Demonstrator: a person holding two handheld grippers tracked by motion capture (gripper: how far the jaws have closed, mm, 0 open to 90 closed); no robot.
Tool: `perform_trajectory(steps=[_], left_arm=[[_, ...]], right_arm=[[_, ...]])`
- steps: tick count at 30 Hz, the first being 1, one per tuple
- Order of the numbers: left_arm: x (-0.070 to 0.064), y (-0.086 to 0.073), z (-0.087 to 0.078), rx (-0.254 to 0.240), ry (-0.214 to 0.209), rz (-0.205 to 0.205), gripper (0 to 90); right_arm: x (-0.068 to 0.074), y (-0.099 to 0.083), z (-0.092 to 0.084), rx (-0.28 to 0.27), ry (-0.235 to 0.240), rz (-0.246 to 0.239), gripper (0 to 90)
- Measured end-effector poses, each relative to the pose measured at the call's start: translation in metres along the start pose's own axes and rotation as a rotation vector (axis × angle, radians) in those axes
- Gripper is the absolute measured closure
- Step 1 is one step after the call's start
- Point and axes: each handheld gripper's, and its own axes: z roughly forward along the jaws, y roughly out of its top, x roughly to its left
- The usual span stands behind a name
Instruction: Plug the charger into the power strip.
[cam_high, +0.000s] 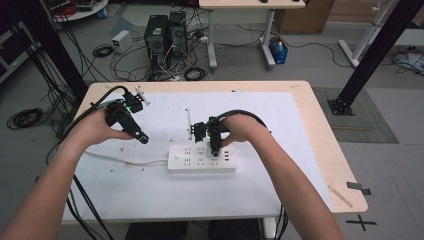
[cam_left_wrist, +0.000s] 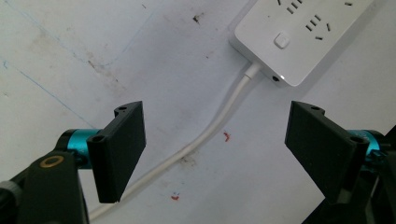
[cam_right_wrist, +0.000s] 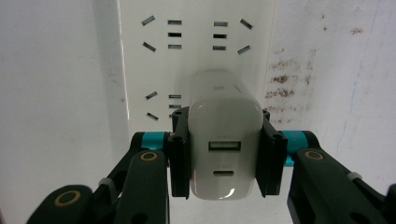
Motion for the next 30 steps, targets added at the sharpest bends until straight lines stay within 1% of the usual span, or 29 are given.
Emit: perform_trajectory(steps=[2,3,4,5,6,7,8,9,10,11,12,13,15,17,18,19,20,21,22,23,24,25,26,27,28,30], left_arm=[[0.001,0.0,0.0,0.002,0.001,-0.002,20.6],[0.001,-0.001,0.0,0.002,0.001,-0.004,20.6],[0.001,-0.001,0.0,0.002,0.001,-0.004,20.6],[0.001,-0.001,0.001,-0.001,-0.001,-0.008,20.6],[0.002,0.0,0.002,0.0,0.002,-0.007,20.5],[0.003,0.0,0.002,0.002,0.001,-0.01,20.5],[0.003,0.0,0.002,0.002,0.001,-0.01,20.5],[0.003,0.0,0.004,0.004,-0.004,-0.004,20.5],[0.003,0.0,0.005,0.001,-0.005,-0.007,20.6],[0.003,0.0,0.005,0.006,-0.004,-0.005,20.6],[0.003,0.0,0.005,0.004,-0.003,-0.006,20.5],[0.003,0.0,0.005,0.0,-0.003,-0.011,20.6],[0.003,0.0,0.004,-0.001,-0.006,-0.007,20.6],[0.003,0.0,0.0,0.005,-0.002,-0.004,20.5],[0.003,0.0,-0.002,0.001,0.002,0.003,20.6],[0.003,0.001,-0.004,-0.012,0.003,0.002,20.6],[0.003,0.001,-0.006,-0.014,-0.001,-0.001,20.5],[0.003,0.001,-0.007,-0.018,-0.002,-0.004,20.5],[0.002,0.001,-0.007,-0.019,0.002,0.001,20.5],[0.002,0.001,-0.008,-0.02,0.004,-0.002,20.6],[0.001,0.002,-0.008,-0.025,0.003,-0.005,20.6],[0.002,0.002,-0.009,-0.024,0.003,-0.003,20.6],[0.002,0.003,-0.009,-0.024,0.008,-0.003,20.5],[0.002,0.003,-0.009,-0.027,0.01,-0.01,20.6],[0.003,0.004,-0.008,-0.031,0.014,-0.02,20.5],[0.004,0.005,-0.007,-0.034,0.021,-0.026,20.6]], right_arm=[[0.0,0.001,0.0,0.003,0.001,0.005,63.3],[0.001,0.001,0.001,0.002,-0.005,-0.009,63.3],[0.001,0.001,0.001,0.002,-0.005,-0.009,63.3],[0.003,0.003,0.001,0.013,-0.012,-0.013,63.2],[0.006,0.007,0.004,0.034,-0.04,-0.032,63.1],[0.006,0.008,0.005,0.048,-0.036,-0.022,63.1],[0.006,0.008,0.005,0.048,-0.036,-0.022,63.1],[0.005,0.007,0.006,0.034,-0.03,-0.014,63.1],[0.002,0.0,0.006,-0.01,-0.015,0.008,63.1],[0.001,-0.003,0.007,-0.034,-0.008,0.007,63.0],[0.002,-0.004,0.007,-0.048,-0.013,0.006,63.0],[0.001,-0.005,0.008,-0.057,-0.009,0.01,63.0],[0.002,-0.004,0.007,-0.048,-0.009,0.01,62.7],[0.003,-0.004,0.007,-0.049,-0.018,-0.005,61.6],[0.002,-0.005,0.007,-0.043,-0.012,0.007,52.9],[-0.001,-0.007,0.006,-0.051,-0.012,0.041,37.6],[-0.007,-0.017,-0.002,-0.079,0.022,0.119,35.1],[-0.007,-0.017,-0.002,-0.079,0.022,0.119,35.1],[-0.008,-0.03,-0.015,-0.125,0.019,0.174,32.4],[-0.008,-0.037,-0.023,-0.146,0.035,0.212,32.3],[-0.008,-0.037,-0.023,-0.146,0.035,0.212,32.3],[-0.008,-0.045,-0.031,-0.175,0.021,0.245,30.7],[-0.009,-0.053,-0.039,-0.196,0.01,0.291,27.4],[-0.01,-0.061,-0.045,-0.212,-0.009,0.34,26.4],[-0.012,-0.07,-0.051,-0.226,-0.02,0.401,26.3],[-0.013,-0.087,-0.058,-0.239,-0.027,0.5,23.6]])
